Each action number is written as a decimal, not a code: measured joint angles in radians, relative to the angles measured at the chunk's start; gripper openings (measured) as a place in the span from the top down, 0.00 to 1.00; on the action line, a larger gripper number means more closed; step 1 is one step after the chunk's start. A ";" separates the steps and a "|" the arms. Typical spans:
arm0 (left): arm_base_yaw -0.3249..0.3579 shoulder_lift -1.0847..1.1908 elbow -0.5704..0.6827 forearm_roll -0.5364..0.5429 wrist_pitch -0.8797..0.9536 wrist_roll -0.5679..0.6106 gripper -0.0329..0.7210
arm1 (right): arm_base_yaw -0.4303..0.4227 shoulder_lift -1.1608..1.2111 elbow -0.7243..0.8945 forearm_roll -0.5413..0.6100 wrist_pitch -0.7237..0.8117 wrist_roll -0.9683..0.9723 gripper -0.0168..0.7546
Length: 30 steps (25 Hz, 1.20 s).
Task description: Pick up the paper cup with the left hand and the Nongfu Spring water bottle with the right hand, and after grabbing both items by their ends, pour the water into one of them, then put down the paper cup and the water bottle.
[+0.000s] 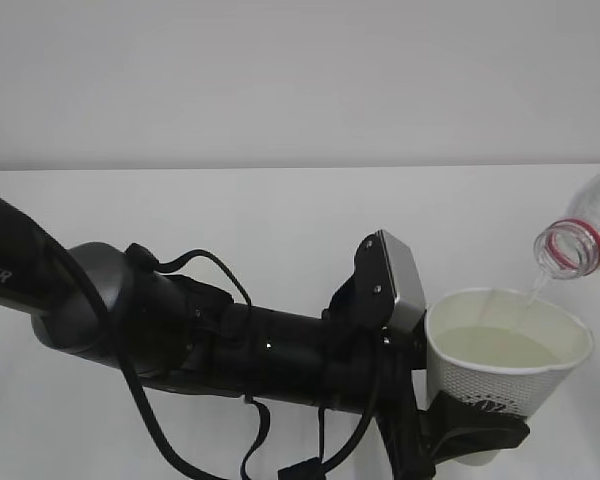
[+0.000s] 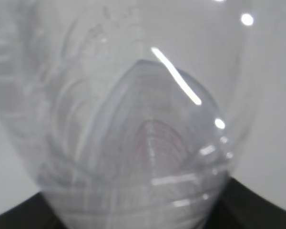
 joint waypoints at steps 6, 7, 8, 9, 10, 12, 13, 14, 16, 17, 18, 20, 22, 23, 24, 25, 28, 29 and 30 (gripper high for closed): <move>0.000 0.000 0.000 -0.053 0.002 0.000 0.28 | 0.000 0.000 0.000 0.002 0.000 0.051 0.44; 0.000 0.000 0.000 -0.053 0.002 0.000 0.28 | 0.000 0.000 0.000 0.002 0.000 0.059 0.44; 0.000 0.000 0.000 -0.053 0.003 0.000 0.28 | 0.000 0.000 0.000 0.002 0.000 0.072 0.44; 0.000 0.000 0.000 -0.055 0.004 0.000 0.28 | 0.000 0.000 0.000 0.005 0.000 0.087 0.44; 0.000 0.000 0.000 -0.055 0.005 0.000 0.28 | 0.000 0.000 0.000 0.005 0.000 0.100 0.44; 0.000 0.000 0.000 -0.055 0.007 0.000 0.28 | 0.000 0.000 0.000 0.014 0.000 0.131 0.44; 0.000 0.000 0.000 -0.057 0.007 0.000 0.28 | 0.000 0.000 0.000 0.019 0.000 0.143 0.44; 0.000 0.000 0.000 -0.057 0.007 0.000 0.28 | 0.000 0.000 0.000 0.027 0.000 0.153 0.44; 0.000 0.000 0.000 -0.059 0.007 0.000 0.28 | 0.000 0.000 0.000 0.050 0.000 0.165 0.44; 0.000 0.000 0.000 -0.059 0.007 0.000 0.28 | 0.000 0.000 0.000 0.059 0.000 0.169 0.44; 0.000 0.000 0.000 -0.059 0.007 0.000 0.28 | 0.000 0.000 0.000 0.068 0.000 0.172 0.44; 0.000 0.000 0.000 -0.059 0.007 0.000 0.28 | 0.000 0.000 0.000 0.090 0.000 0.182 0.44; 0.000 0.000 0.000 -0.059 0.007 0.000 0.28 | 0.000 0.000 0.000 0.108 0.000 0.205 0.44; 0.000 0.000 0.000 -0.059 0.007 0.000 0.28 | 0.000 0.000 0.000 0.115 0.000 0.226 0.44; 0.000 0.000 0.000 -0.059 0.007 0.000 0.28 | 0.000 0.000 0.000 0.127 0.000 0.251 0.44; 0.000 0.000 0.000 -0.059 0.007 0.000 0.28 | 0.000 0.000 0.000 0.135 0.000 0.277 0.44; 0.000 0.000 0.000 -0.059 0.007 0.000 0.28 | 0.000 0.000 0.000 0.169 0.000 0.379 0.44; 0.000 0.000 0.000 -0.059 0.007 0.000 0.28 | 0.000 0.000 0.000 0.183 0.000 0.418 0.44; 0.000 0.000 0.000 -0.059 0.007 0.000 0.28 | 0.000 0.000 0.000 0.197 -0.001 0.463 0.44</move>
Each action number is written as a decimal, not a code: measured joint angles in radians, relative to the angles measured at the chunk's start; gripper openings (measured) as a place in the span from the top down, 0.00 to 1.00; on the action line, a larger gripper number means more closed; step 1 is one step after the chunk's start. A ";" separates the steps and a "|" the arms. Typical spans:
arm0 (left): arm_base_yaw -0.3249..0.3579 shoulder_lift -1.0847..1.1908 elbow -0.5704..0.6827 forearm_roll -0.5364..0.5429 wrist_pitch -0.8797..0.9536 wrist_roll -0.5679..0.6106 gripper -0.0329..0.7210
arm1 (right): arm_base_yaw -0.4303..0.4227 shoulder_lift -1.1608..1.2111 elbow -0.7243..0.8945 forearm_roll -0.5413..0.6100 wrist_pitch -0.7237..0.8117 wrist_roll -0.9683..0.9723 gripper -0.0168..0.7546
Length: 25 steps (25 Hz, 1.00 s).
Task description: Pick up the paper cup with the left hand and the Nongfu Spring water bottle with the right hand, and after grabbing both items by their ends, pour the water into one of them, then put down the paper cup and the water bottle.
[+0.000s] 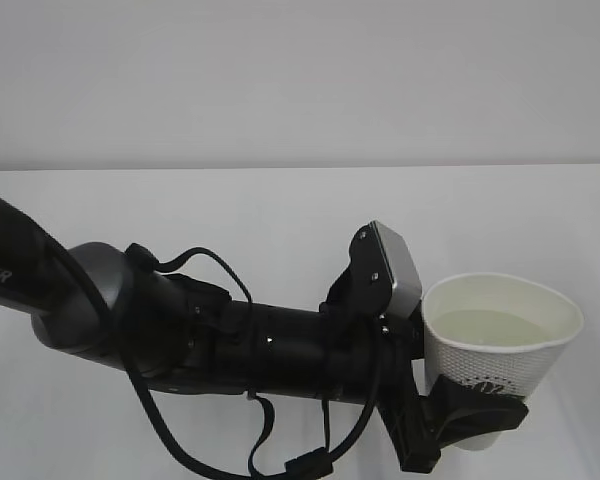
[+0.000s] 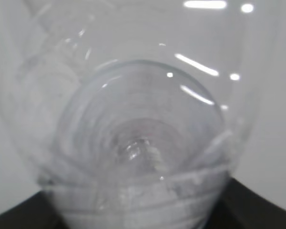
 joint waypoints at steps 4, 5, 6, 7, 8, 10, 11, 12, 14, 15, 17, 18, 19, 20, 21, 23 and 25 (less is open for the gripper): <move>0.000 0.000 0.000 0.000 0.000 0.000 0.28 | 0.000 0.000 0.000 0.044 -0.002 0.120 0.44; 0.000 0.000 0.000 0.000 0.000 0.000 0.28 | 0.000 0.000 0.000 0.051 -0.002 0.145 0.44; 0.000 0.000 0.000 0.000 0.000 0.000 0.28 | 0.000 0.000 0.000 0.061 -0.004 0.169 0.44; 0.000 0.000 0.000 0.000 0.000 0.000 0.28 | 0.000 0.000 0.000 0.069 -0.004 0.187 0.44; 0.000 0.000 0.000 0.000 0.000 0.000 0.28 | 0.000 0.000 0.000 0.080 -0.005 0.209 0.44; 0.000 0.000 0.000 0.000 0.000 0.000 0.28 | 0.000 0.000 0.000 0.117 -0.014 0.253 0.44; 0.000 0.000 0.000 0.000 0.000 0.000 0.28 | 0.000 0.000 0.000 0.136 -0.025 0.281 0.44; 0.000 0.000 0.000 -0.002 0.000 0.000 0.28 | 0.000 0.000 0.000 0.159 -0.032 0.304 0.44; 0.000 0.000 0.000 -0.004 0.000 0.000 0.28 | 0.000 0.000 0.000 0.206 -0.042 0.343 0.44; 0.000 0.000 0.000 -0.004 0.000 0.000 0.28 | 0.000 0.000 0.000 0.227 -0.044 0.350 0.44; 0.000 0.000 0.000 -0.006 0.000 0.000 0.28 | 0.000 0.000 0.000 0.256 -0.046 0.356 0.44; 0.000 0.000 0.000 -0.008 0.001 0.000 0.28 | 0.000 0.000 0.000 0.269 -0.046 0.359 0.44; 0.000 0.000 0.000 -0.008 0.001 0.000 0.28 | 0.000 0.000 0.000 0.280 -0.047 0.359 0.44; 0.000 0.000 0.000 -0.008 0.001 0.000 0.28 | 0.000 0.000 0.000 0.291 -0.048 0.364 0.44; 0.000 0.000 0.000 -0.008 0.001 0.000 0.28 | 0.000 0.000 0.000 0.309 -0.050 0.370 0.44; 0.000 0.000 0.000 -0.008 0.001 0.000 0.28 | 0.000 0.000 0.000 0.348 -0.051 0.389 0.44; 0.000 0.000 0.000 -0.012 0.001 0.000 0.28 | 0.000 0.000 0.000 0.386 -0.058 0.412 0.44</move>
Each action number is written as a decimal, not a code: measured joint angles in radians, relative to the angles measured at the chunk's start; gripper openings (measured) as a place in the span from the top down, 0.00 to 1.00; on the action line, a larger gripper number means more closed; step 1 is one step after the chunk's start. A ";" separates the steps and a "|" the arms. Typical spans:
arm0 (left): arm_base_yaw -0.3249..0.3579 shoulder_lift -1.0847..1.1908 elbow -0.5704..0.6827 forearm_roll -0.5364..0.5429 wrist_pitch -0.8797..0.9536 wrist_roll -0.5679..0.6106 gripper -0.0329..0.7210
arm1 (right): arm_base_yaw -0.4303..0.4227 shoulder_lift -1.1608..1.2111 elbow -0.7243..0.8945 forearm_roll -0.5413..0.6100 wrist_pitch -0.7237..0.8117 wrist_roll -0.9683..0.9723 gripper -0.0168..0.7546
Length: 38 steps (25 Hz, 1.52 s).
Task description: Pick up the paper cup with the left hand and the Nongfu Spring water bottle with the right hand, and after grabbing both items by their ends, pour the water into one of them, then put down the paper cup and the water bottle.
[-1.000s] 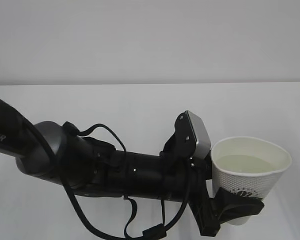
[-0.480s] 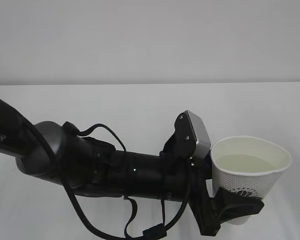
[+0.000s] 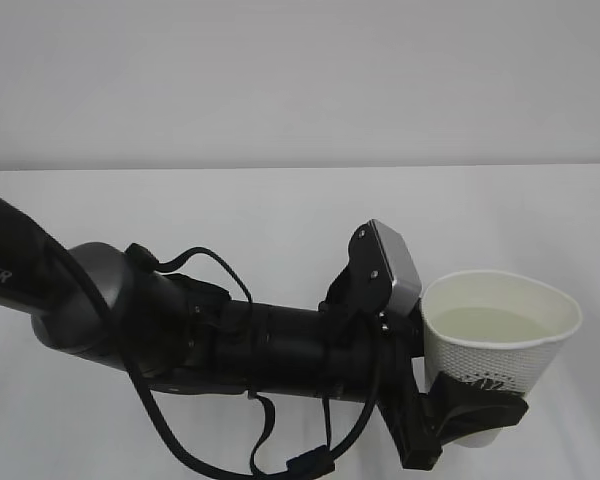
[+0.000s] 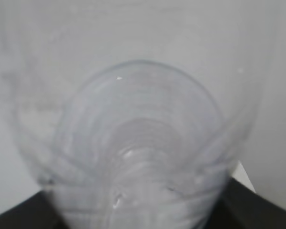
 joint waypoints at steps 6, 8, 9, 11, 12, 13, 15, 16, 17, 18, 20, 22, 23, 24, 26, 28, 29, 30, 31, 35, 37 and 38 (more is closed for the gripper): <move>0.000 0.000 0.000 -0.035 0.002 0.000 0.28 | 0.000 0.000 0.000 0.029 -0.007 0.020 0.44; 0.000 0.000 0.000 -0.037 0.002 0.000 0.28 | 0.000 0.003 0.000 0.029 -0.012 0.022 0.44; 0.000 0.000 0.000 -0.040 0.002 0.000 0.28 | 0.000 0.010 0.000 0.029 -0.019 0.022 0.44; 0.000 0.000 0.000 -0.039 0.002 0.000 0.28 | 0.000 0.030 0.000 0.029 -0.038 0.030 0.44; 0.000 0.000 0.000 -0.039 0.002 0.000 0.28 | 0.000 0.047 0.000 0.029 -0.057 0.038 0.44; 0.000 0.000 0.000 -0.039 0.002 0.000 0.28 | 0.000 0.062 0.000 0.031 -0.075 0.045 0.44; 0.000 0.000 0.000 -0.039 0.002 0.000 0.28 | 0.000 0.088 0.000 0.031 -0.110 0.067 0.44; 0.000 0.000 0.000 -0.039 0.002 0.000 0.28 | 0.000 0.103 0.000 0.031 -0.127 0.081 0.44; 0.000 0.000 0.000 -0.039 0.002 0.000 0.28 | 0.000 0.115 0.000 0.031 -0.141 0.095 0.44; 0.000 0.000 0.000 -0.039 0.002 0.000 0.28 | 0.000 0.131 0.000 0.027 -0.152 0.109 0.44; 0.000 0.000 0.000 -0.039 0.002 0.000 0.28 | 0.000 0.159 0.000 0.025 -0.165 0.149 0.44; 0.000 0.000 0.000 -0.039 0.002 0.000 0.28 | 0.000 0.182 0.000 0.020 -0.169 0.175 0.44; 0.000 0.000 0.000 -0.039 0.002 0.000 0.28 | 0.000 0.196 0.000 0.012 -0.169 0.189 0.44; 0.000 0.000 0.000 -0.039 0.002 0.000 0.28 | 0.000 0.211 0.000 0.003 -0.171 0.203 0.44; 0.000 0.000 0.000 -0.042 0.002 0.000 0.28 | 0.000 0.242 0.000 -0.025 -0.171 0.230 0.44; 0.000 0.000 0.000 -0.044 0.002 0.000 0.28 | 0.000 0.272 0.000 -0.050 -0.181 0.258 0.44; 0.000 0.000 0.000 -0.044 0.002 0.000 0.28 | 0.000 0.287 0.000 -0.060 -0.187 0.271 0.44; 0.000 0.000 0.000 -0.046 0.002 0.000 0.28 | 0.000 0.307 0.000 -0.069 -0.198 0.293 0.44; 0.000 0.000 0.000 -0.046 0.002 0.000 0.28 | 0.000 0.321 0.000 -0.075 -0.206 0.306 0.44; 0.000 0.000 0.000 -0.048 0.002 0.000 0.28 | 0.000 0.372 0.000 -0.084 -0.242 0.331 0.44; 0.000 0.000 0.000 -0.048 0.002 0.000 0.28 | 0.000 0.389 0.000 -0.108 -0.257 0.332 0.44; 0.000 0.000 0.000 -0.048 0.003 0.000 0.28 | 0.000 0.398 0.000 -0.129 -0.261 0.336 0.44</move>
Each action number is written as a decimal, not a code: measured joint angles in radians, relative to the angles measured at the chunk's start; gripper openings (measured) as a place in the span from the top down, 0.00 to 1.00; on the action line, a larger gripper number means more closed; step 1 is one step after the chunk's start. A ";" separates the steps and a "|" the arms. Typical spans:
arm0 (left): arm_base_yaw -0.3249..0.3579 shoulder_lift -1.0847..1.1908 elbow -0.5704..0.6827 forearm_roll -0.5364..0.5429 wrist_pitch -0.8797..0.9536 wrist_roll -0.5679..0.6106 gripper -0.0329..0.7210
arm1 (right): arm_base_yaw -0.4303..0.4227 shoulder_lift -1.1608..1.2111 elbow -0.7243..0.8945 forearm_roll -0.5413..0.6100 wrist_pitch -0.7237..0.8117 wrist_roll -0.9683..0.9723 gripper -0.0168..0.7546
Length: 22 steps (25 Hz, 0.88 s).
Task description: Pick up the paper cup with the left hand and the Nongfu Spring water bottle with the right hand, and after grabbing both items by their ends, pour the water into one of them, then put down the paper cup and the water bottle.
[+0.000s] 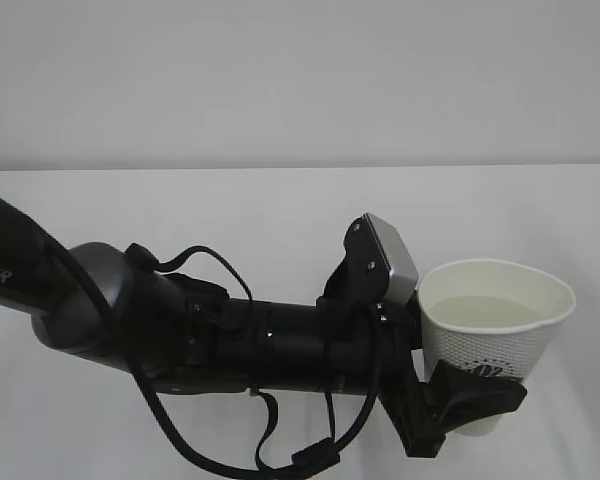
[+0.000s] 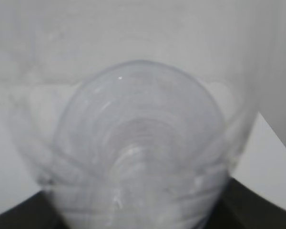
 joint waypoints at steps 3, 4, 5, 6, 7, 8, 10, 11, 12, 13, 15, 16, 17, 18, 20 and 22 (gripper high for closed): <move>0.000 0.000 0.000 0.000 -0.001 0.000 0.28 | 0.000 0.034 0.000 -0.049 -0.020 0.049 0.44; 0.000 0.000 0.000 0.000 0.000 0.000 0.28 | 0.000 0.047 0.000 -0.060 -0.026 0.065 0.44; 0.000 0.000 0.000 0.000 0.000 0.000 0.28 | 0.000 0.065 0.000 -0.067 -0.034 0.086 0.44; 0.000 0.000 0.000 0.000 0.000 0.000 0.28 | 0.000 0.082 0.000 -0.072 -0.041 0.100 0.44; 0.000 0.000 0.000 0.000 0.000 0.000 0.28 | 0.000 0.105 0.000 -0.074 -0.054 0.115 0.44; 0.000 0.000 0.000 0.000 0.000 0.000 0.28 | 0.000 0.126 0.000 -0.081 -0.071 0.127 0.44; 0.000 0.000 0.000 0.000 0.000 0.000 0.28 | 0.000 0.160 0.000 -0.096 -0.113 0.142 0.44; 0.000 0.000 0.000 0.000 0.000 0.000 0.28 | 0.000 0.175 -0.002 -0.105 -0.133 0.146 0.44; 0.000 0.000 0.000 0.000 0.000 0.000 0.28 | 0.000 0.190 -0.002 -0.115 -0.155 0.148 0.44; 0.000 0.000 0.000 0.000 0.000 0.000 0.28 | 0.000 0.205 -0.002 -0.120 -0.176 0.155 0.44; 0.000 0.000 0.000 0.000 0.000 0.000 0.28 | 0.000 0.233 -0.003 -0.126 -0.205 0.168 0.44; 0.000 0.000 0.000 0.000 0.000 0.000 0.28 | 0.000 0.249 -0.003 -0.135 -0.220 0.180 0.44; 0.000 0.000 0.000 0.000 0.000 0.000 0.28 | 0.000 0.263 -0.003 -0.146 -0.228 0.188 0.44; 0.000 0.000 0.000 0.000 0.000 0.000 0.28 | 0.000 0.279 -0.003 -0.168 -0.237 0.200 0.44; 0.000 0.000 0.000 0.000 0.000 0.000 0.28 | 0.000 0.310 -0.005 -0.210 -0.259 0.225 0.44; 0.000 0.000 0.000 0.000 0.000 0.000 0.28 | 0.000 0.337 -0.004 -0.241 -0.284 0.239 0.44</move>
